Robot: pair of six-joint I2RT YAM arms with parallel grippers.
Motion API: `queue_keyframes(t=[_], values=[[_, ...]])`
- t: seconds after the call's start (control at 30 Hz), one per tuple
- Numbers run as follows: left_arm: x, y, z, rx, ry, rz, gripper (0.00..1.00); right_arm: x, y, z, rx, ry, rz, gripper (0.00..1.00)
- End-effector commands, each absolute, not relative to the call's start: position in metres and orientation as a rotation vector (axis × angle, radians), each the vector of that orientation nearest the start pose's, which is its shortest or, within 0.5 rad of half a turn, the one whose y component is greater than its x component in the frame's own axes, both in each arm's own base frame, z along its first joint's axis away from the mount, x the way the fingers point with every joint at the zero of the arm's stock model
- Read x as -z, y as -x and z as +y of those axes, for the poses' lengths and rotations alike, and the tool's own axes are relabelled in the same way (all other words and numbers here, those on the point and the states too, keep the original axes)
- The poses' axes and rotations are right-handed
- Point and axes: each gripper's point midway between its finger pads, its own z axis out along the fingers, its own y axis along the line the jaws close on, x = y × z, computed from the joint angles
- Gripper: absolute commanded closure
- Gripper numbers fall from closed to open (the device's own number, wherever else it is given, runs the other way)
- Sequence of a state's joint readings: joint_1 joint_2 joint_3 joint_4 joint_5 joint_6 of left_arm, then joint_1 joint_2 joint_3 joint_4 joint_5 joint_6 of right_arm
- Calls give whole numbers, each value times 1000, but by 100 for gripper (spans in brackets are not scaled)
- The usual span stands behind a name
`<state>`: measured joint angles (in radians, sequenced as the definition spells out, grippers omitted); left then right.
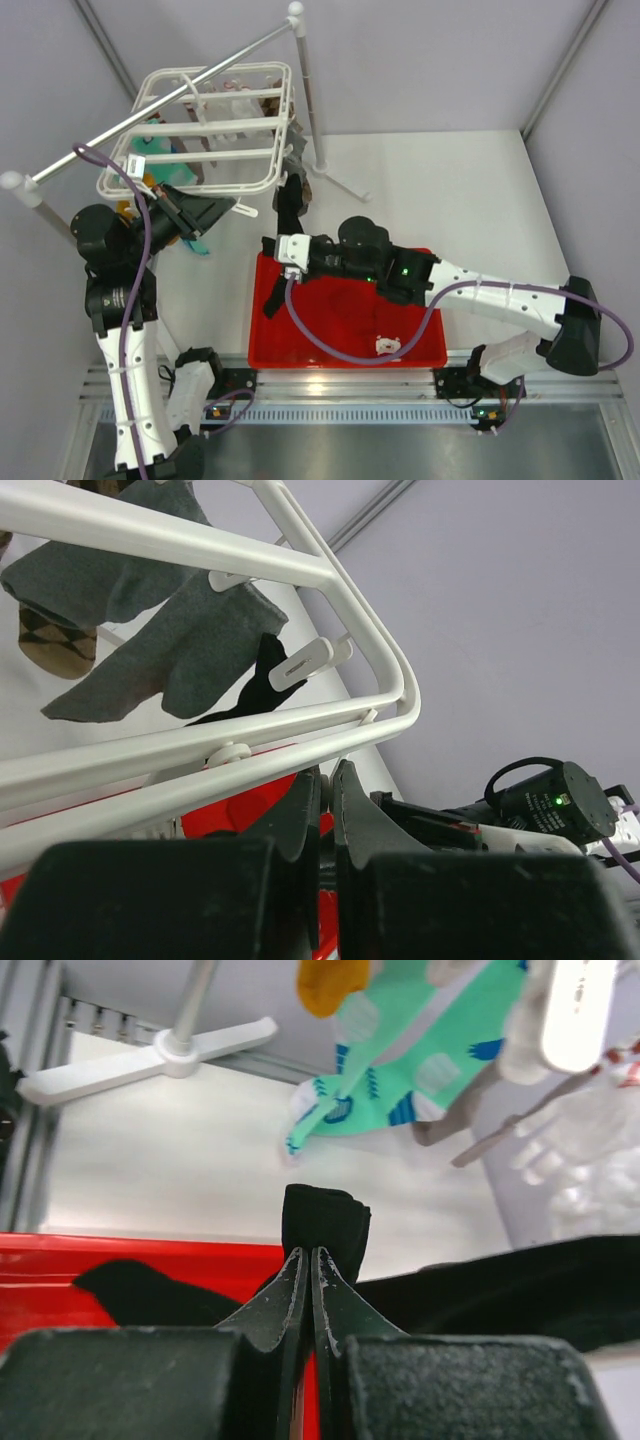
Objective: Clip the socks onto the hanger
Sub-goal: Pick up the sock from the bin, then clamp the sock onto the hanger.
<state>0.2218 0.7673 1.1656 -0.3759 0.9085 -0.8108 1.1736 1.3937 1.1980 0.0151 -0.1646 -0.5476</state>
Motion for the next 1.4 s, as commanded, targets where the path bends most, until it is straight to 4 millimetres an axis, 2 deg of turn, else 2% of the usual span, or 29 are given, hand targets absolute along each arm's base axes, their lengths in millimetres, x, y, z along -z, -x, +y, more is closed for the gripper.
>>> queue_keyframes(t=[0.0, 0.13, 0.27, 0.47, 1.07, 1.37], values=[[-434, -211, -114, 1133, 31, 1656, 100, -334, -195, 417, -459, 1336, 1014, 100], [-431, -208, -116, 1142, 18, 1670, 100, -359, -209, 402, -354, 1245, 985, 100], [-429, -206, -117, 1145, 15, 1689, 100, -384, -218, 398, -288, 1173, 941, 100], [-429, -206, -117, 1148, 17, 1696, 100, -408, -223, 396, -243, 1123, 879, 100], [-430, -205, -118, 1151, 13, 1694, 100, -435, -201, 413, -293, 1133, 796, 100], [-431, -202, -119, 1157, 9, 1684, 100, -421, -200, 419, -282, 1174, 794, 100]])
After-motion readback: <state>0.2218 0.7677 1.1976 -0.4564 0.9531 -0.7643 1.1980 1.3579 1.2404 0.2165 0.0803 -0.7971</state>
